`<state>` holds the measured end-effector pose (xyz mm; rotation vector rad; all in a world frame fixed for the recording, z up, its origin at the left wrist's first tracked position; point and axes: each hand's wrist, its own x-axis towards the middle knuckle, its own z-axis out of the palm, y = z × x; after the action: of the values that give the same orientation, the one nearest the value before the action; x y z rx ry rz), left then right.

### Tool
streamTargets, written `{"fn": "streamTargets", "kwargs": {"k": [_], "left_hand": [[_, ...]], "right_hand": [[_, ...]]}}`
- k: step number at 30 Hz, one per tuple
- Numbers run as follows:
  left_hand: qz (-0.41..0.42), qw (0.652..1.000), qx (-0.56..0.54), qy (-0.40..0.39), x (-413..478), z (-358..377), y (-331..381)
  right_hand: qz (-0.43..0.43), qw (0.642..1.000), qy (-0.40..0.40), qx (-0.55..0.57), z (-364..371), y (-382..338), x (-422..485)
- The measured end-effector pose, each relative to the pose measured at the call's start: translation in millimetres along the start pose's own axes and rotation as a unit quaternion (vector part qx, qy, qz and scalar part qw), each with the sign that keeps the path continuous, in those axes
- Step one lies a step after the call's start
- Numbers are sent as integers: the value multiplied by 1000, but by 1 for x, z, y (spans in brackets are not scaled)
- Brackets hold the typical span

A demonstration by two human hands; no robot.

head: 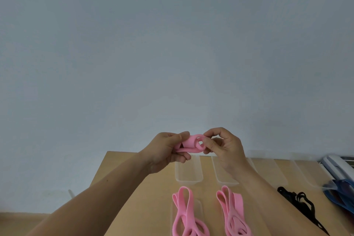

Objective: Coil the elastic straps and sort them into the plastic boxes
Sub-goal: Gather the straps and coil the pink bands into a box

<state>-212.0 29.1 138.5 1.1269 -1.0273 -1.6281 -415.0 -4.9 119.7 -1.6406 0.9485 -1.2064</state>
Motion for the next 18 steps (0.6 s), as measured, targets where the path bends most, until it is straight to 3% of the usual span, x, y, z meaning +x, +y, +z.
{"fn": "streamTargets", "kwargs": {"k": [5,12,14,18], "left_hand": [[-14,999,-33,10,4,-6,-1],[3,999,-34,22,10,-13,-6],[19,1000,-5,22,12,-13,-8],[48,996,71,24,17,-14,-15]], "right_hand": [[-63,996,16,-67,8,7,-1],[-12,999,-10,-32,13,14,0],[-20,995,-32,-89,12,16,1],[-145,950,-64,-271,16,18,2]]}}
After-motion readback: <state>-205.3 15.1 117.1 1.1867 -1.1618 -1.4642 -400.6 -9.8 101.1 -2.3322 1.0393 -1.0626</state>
